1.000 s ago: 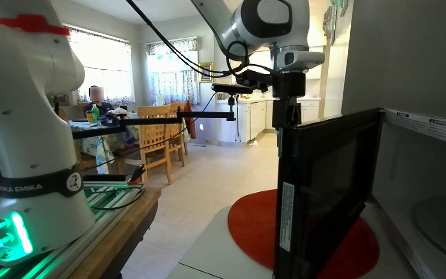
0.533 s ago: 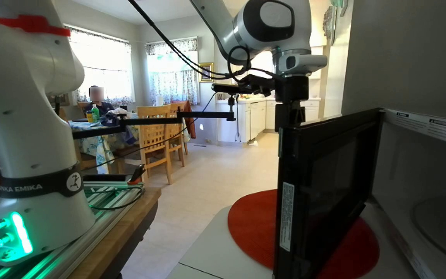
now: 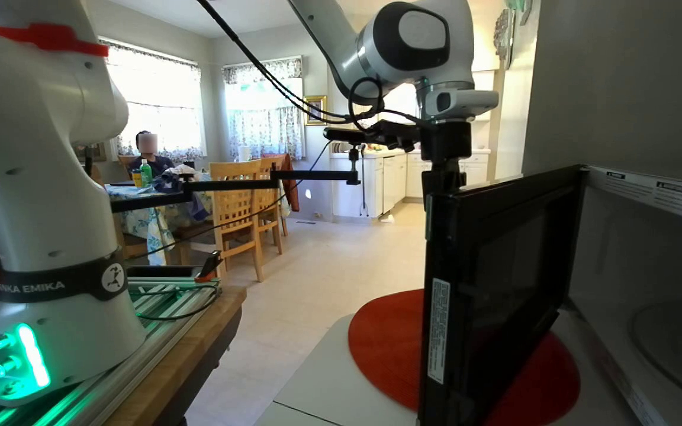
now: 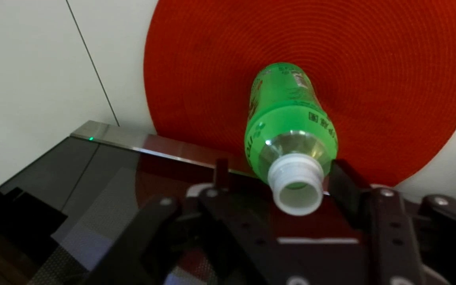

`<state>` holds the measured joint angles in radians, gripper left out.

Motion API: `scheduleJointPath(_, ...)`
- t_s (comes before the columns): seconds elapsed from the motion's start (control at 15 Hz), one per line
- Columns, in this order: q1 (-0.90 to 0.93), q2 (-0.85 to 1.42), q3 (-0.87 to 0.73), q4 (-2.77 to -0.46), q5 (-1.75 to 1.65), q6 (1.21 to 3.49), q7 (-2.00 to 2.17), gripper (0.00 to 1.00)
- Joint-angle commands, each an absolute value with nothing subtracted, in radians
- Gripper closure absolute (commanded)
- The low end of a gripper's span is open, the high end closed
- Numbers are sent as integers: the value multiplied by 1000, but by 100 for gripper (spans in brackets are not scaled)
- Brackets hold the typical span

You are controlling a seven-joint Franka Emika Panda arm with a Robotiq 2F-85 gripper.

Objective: Move the microwave door using the green bottle

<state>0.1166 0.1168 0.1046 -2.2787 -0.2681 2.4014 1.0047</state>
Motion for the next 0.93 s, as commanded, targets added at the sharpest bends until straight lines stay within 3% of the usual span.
scheduleJointPath(0.0, 140, 131, 86, -2266, -306, 2412, 1042, 55)
scheduleJointPath(0.13, 142, 130, 85, -2267, -318, 2414, 1047, 53)
scheduleJointPath(0.2, 143, 131, 85, -2268, -327, 2416, 1052, 58)
scheduleJointPath(0.6, 145, 130, 77, -2271, -350, 2429, 1053, 46)
scheduleJointPath(0.87, 145, 133, 75, -2271, -347, 2429, 1048, 53)
